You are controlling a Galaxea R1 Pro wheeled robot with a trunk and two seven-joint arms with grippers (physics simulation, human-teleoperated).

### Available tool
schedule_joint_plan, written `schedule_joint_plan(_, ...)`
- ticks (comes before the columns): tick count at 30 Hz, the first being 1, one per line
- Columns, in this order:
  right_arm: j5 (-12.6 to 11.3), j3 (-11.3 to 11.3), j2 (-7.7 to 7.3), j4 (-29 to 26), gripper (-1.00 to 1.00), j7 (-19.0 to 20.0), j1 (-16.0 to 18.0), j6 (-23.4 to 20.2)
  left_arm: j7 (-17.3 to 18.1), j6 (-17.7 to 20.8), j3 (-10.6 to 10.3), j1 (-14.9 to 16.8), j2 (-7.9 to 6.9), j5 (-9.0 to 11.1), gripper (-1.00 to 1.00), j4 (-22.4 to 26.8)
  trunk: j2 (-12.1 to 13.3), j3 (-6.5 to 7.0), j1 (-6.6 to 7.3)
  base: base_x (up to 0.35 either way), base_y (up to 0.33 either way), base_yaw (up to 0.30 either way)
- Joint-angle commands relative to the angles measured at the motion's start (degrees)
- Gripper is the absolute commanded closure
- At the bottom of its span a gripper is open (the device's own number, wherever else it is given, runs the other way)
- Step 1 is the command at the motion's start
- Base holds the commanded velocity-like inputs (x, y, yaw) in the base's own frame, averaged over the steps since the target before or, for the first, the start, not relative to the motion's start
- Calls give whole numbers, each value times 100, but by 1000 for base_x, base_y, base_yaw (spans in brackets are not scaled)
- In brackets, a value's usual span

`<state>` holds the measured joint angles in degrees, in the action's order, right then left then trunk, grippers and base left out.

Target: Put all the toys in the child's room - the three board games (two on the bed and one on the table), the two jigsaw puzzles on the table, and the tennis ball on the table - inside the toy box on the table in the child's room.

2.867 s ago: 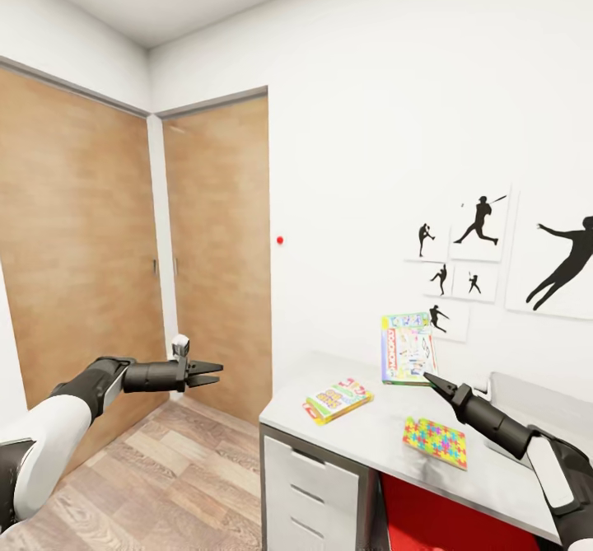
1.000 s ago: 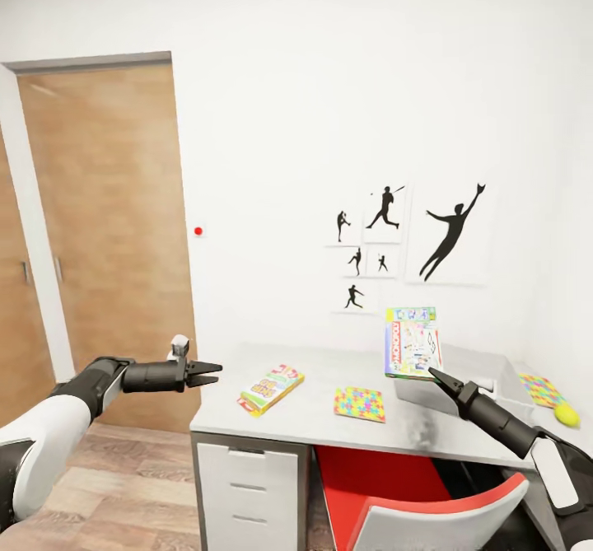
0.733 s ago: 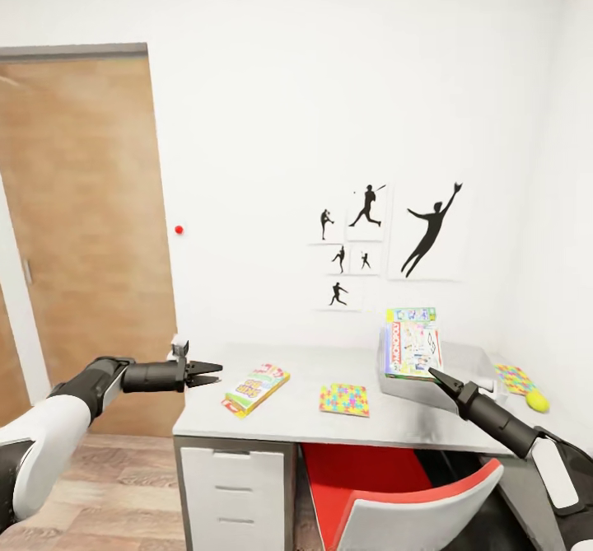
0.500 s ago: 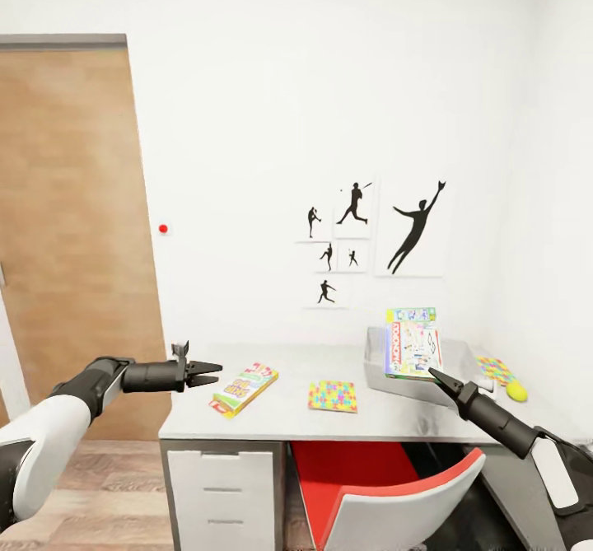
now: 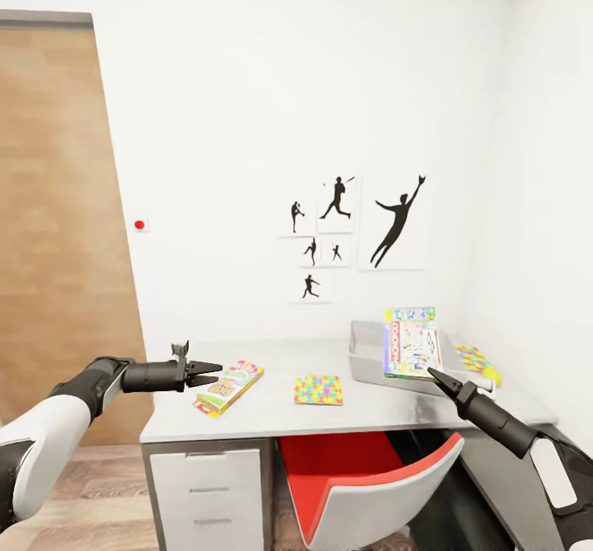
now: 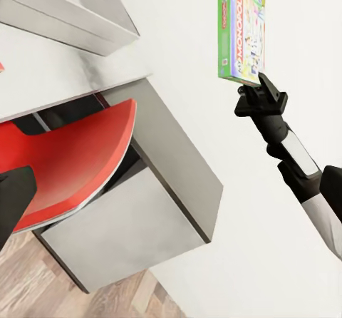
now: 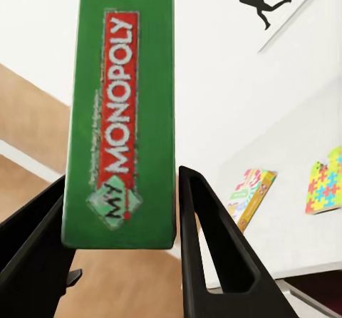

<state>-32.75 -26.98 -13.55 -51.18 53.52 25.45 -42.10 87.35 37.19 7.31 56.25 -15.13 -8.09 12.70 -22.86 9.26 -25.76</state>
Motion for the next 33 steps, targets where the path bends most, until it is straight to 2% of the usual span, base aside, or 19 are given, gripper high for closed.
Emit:
schedule_joint_plan(1, -18, -6, 1, 3, 100, 13, 4, -30, 36, 60, 42, 0, -2, -61, -100, 4, -5, -12, -2, 0, 146, -123)
schedule_joint_plan(12, -6, -6, 35, 2, 100, -2, 4, 10, 36, 60, 42, 0, -7, -61, -100, 0, -5, -112, -2, 0, 92, -77)
schedule_joint_plan(20, -7, -8, 48, 2, 100, 12, 3, 27, 36, 53, 42, 0, -7, -61, -100, 3, -5, -133, -2, 0, 53, -5)
schedule_joint_plan(28, -12, -9, 42, 2, 100, 10, 4, 17, 73, -328, 50, 0, -15, -61, -100, -1, -5, -178, -2, 58, 48, -35)
schedule_joint_plan(33, -12, -9, 32, 4, 100, 10, 4, 11, 73, -375, 51, 0, -16, -61, -100, -4, -5, -220, -2, 170, 44, -81)
